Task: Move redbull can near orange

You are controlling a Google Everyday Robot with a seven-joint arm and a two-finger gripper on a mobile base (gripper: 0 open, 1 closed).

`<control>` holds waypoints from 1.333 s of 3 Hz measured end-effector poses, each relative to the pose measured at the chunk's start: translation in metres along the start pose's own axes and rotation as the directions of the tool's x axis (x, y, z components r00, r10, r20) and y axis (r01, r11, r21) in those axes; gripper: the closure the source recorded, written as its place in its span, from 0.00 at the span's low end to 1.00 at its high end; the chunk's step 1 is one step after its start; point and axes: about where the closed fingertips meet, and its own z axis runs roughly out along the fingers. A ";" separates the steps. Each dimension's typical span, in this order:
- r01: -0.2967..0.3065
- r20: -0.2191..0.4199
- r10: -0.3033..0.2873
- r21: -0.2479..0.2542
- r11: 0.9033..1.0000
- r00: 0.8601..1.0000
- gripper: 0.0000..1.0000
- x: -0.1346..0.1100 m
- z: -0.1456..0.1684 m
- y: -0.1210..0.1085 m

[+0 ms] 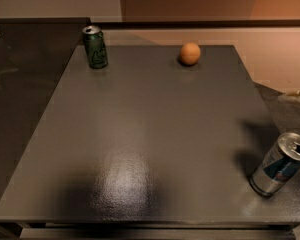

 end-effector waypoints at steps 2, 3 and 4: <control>0.025 0.017 -0.024 -0.045 0.999 1.000 0.40 -0.003 0.013 0.015; 0.030 0.024 -0.029 -0.052 0.998 0.999 0.64 -0.005 0.013 0.018; 0.036 0.026 -0.035 -0.044 0.998 0.999 0.87 -0.010 0.011 0.017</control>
Offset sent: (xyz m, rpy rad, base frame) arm -0.0230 0.0145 -0.0162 0.0276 0.0558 0.0755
